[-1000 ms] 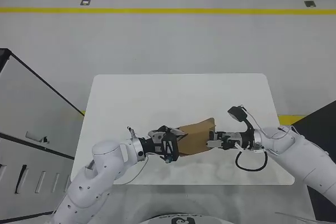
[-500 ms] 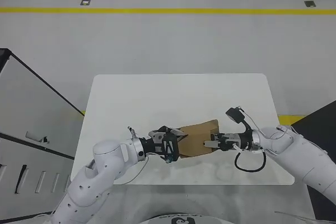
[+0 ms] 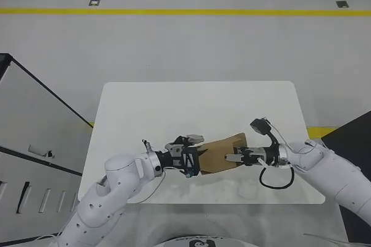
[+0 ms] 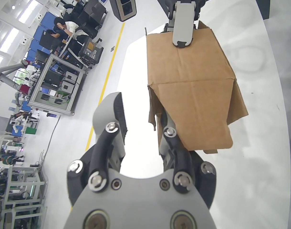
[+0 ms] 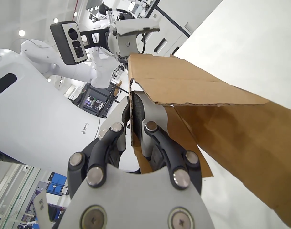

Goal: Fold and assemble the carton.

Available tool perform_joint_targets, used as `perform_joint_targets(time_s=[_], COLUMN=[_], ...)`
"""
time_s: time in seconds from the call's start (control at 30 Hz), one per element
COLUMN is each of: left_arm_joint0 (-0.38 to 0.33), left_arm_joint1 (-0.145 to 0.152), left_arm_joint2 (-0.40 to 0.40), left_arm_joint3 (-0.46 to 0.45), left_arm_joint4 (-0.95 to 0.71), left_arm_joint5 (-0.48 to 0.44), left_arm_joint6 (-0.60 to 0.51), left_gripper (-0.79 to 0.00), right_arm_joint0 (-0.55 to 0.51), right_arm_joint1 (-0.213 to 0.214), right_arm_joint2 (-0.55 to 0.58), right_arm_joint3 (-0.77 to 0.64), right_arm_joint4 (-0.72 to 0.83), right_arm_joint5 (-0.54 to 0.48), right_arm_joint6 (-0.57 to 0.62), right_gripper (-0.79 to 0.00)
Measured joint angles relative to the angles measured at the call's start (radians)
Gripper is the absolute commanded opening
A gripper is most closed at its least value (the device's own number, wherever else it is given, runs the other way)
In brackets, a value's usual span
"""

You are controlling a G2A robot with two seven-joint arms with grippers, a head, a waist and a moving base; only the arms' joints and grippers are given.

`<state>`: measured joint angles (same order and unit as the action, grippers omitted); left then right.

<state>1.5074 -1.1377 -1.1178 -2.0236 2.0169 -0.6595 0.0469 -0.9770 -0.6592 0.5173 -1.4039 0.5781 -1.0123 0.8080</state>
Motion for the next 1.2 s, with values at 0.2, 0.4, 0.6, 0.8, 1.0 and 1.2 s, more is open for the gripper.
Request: perform_joint_targets(time_s=[0.2,0.4,0.6,0.8,1.0,1.2], left_arm_joint0=[0.003,0.01,0.024,0.028,0.028,0.028], left_arm_joint1=[-0.003,-0.005,-0.006,-0.007,-0.007,-0.007], left_arm_joint2=[-0.005,-0.018,-0.038,-0.04,-0.04,-0.04], left_arm_joint3=[-0.001,-0.003,-0.006,-0.003,-0.003,-0.003], left_arm_joint4=[-0.03,-0.05,-0.078,-0.086,-0.086,-0.086], left_arm_joint5=[0.073,0.125,0.181,0.194,0.193,0.193], left_arm_joint6=[-0.046,-0.105,-0.149,-0.156,-0.156,-0.156], left_gripper=[0.0,0.0,0.0,0.0,0.0,0.0], right_arm_joint0=[-0.007,-0.009,-0.004,-0.004,-0.004,-0.004], right_arm_joint1=[0.005,0.011,0.016,0.016,0.016,0.016], right_arm_joint2=[-0.007,-0.02,-0.029,-0.03,-0.03,-0.03], right_arm_joint3=[0.011,0.034,0.068,0.069,0.069,0.069], right_arm_joint4=[0.054,0.152,0.253,0.255,0.255,0.255], right_arm_joint5=[0.0,0.0,0.0,0.0,0.0,0.0], right_arm_joint6=[0.0,0.0,0.0,0.0,0.0,0.0], right_gripper=[-0.785,-0.785,-0.785,-0.785,-0.785,-0.785])
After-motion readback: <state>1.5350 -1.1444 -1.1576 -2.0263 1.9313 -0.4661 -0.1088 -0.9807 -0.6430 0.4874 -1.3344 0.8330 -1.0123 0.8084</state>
